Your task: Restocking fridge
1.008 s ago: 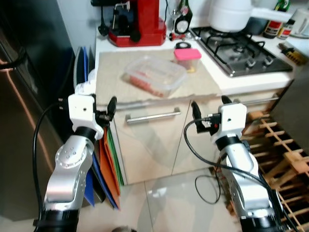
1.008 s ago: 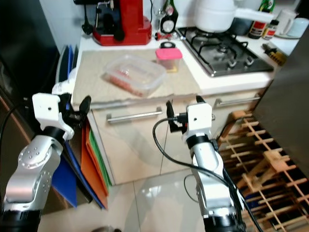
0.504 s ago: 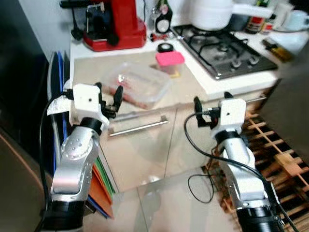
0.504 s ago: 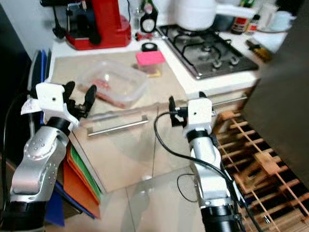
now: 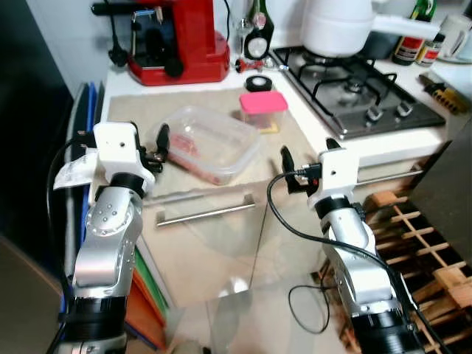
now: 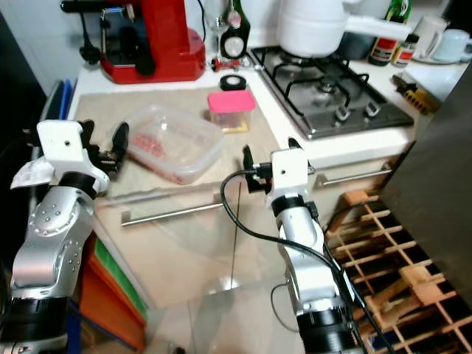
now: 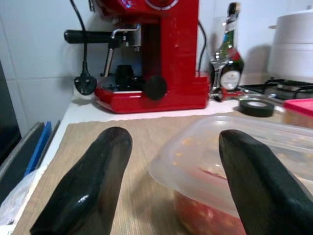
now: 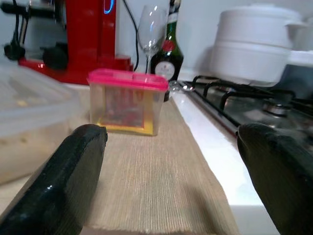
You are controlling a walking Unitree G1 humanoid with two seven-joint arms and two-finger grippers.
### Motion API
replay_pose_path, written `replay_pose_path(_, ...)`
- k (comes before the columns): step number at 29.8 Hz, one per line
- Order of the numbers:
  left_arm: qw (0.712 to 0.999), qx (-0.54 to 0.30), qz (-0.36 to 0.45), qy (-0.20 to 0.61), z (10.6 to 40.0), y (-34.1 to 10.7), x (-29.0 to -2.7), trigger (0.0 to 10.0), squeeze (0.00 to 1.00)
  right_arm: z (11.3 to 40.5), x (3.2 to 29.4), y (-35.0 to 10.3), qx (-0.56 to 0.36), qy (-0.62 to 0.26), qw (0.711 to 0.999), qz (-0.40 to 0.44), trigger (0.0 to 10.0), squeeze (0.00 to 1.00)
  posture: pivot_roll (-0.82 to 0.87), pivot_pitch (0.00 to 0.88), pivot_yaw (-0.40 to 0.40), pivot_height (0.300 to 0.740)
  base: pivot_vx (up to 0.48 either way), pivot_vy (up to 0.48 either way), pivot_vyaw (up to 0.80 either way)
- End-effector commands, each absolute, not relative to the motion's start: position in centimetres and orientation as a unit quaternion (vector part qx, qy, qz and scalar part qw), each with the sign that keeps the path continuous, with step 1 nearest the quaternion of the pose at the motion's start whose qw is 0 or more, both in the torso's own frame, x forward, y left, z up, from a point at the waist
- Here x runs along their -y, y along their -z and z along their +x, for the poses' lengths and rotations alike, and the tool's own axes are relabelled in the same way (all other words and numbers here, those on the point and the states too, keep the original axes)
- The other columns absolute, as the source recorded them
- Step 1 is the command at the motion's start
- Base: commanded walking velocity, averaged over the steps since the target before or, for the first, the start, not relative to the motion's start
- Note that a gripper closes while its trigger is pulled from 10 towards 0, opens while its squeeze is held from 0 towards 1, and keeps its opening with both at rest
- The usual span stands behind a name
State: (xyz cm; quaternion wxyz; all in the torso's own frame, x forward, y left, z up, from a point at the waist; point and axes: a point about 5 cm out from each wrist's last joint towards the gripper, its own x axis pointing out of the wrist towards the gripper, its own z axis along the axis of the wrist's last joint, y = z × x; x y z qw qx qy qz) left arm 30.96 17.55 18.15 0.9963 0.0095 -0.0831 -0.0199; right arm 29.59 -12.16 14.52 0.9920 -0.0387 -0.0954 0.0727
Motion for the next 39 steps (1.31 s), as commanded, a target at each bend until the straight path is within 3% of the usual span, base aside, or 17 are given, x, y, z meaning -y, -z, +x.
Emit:
replay_pose_path(1, 0.998, 0.061, -0.004, 0.013, 32.5, -18.9, -18.8, 10.0, 0.00, 29.7, 12.1, -14.7, 0.087, -0.077, 0.993, -0.001, 10.0, 0.00, 0.01, 0.000, 0.013, 0.740, 0.000, 0.000, 0.00)
replay_pose_path(7, 0.999, 0.048, -0.023, 0.008, 35.9, -22.5, -22.2, 10.0, 0.00, 30.0, 11.8, -15.0, 0.084, -0.091, 0.992, 0.015, 10.0, 0.00, 0.00, 0.000, 0.024, 0.740, 0.000, 0.000, 0.00)
replay_pose_path(18, 0.997, -0.016, -0.064, 0.046, 38.4, -22.5, -22.2, 10.0, 0.00, 30.3, 11.1, -15.6, 0.077, -0.121, 0.987, 0.067, 10.0, 0.00, -0.03, 0.010, 0.040, 0.740, 0.000, 0.000, 0.00)
replay_pose_path(22, 1.000, 0.012, 0.003, 0.024, 37.8, -21.9, -22.0, 10.0, 0.00, 30.9, 11.0, -17.0, 0.095, -0.131, 0.984, 0.077, 10.0, 0.00, -0.03, 0.012, 0.036, 0.740, 0.000, 0.000, 0.00)
replay_pose_path(24, 0.997, 0.047, 0.064, 0.003, 36.1, -20.8, -21.6, 10.0, 0.00, 30.8, 11.0, -17.7, 0.106, -0.139, 0.982, 0.067, 10.0, 0.00, -0.02, 0.014, 0.022, 0.740, 0.000, 0.000, 0.00)
replay_pose_path(27, 0.997, 0.050, 0.067, 0.005, 35.1, -19.7, -21.1, 10.0, 0.00, 30.5, 10.9, -17.4, 0.102, -0.143, 0.983, 0.059, 10.0, 0.00, -0.01, 0.016, 0.017, 0.740, 0.000, 0.000, 0.00)
replay_pose_path(30, 0.999, 0.039, 0.015, 0.008, 32.0, -16.9, -19.3, 10.0, 0.00, 30.3, 10.4, -16.6, 0.073, -0.152, 0.981, 0.094, 10.0, 0.00, 0.01, 0.021, 0.007, 0.740, 0.000, 0.000, 0.00)
replay_pose_path(36, 0.999, 0.043, -0.005, 0.001, 30.0, -16.1, -18.5, 10.0, 0.00, 31.2, 9.0, -18.4, 0.064, -0.177, 0.965, 0.185, 10.0, 0.00, 0.04, 0.017, -0.006, 0.740, 0.000, 0.000, 0.00)
replay_pose_path(39, 0.998, 0.055, 0.000, -0.004, 29.7, -16.6, -18.4, 10.0, 0.00, 31.7, 8.5, -19.4, 0.073, -0.194, 0.960, 0.188, 10.0, 0.00, 0.04, 0.016, -0.010, 0.740, 0.000, 0.000, 0.00)
